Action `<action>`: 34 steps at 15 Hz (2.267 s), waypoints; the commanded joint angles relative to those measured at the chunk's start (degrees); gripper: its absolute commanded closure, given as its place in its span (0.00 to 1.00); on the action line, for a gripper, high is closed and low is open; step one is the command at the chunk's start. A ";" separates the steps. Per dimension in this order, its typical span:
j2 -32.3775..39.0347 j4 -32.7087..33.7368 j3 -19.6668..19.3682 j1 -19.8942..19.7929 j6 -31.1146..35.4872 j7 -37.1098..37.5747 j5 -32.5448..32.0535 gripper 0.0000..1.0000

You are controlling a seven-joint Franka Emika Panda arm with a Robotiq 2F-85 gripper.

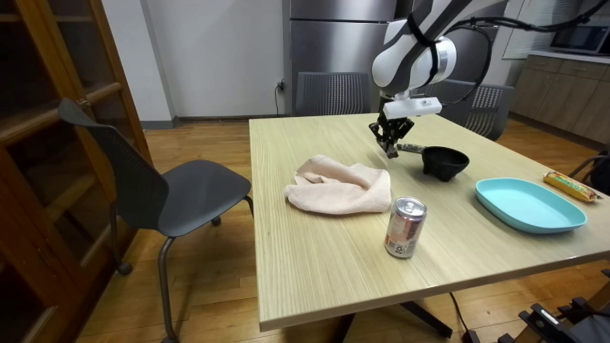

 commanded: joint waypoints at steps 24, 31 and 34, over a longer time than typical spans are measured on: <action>-31.88 -52.29 -5.73 -6.61 24.09 -11.69 -6.79 0.97; -33.80 -59.32 -7.32 -8.30 27.59 -13.97 -7.26 0.97; -34.93 -61.73 -8.07 -8.21 28.43 -14.77 -7.53 0.97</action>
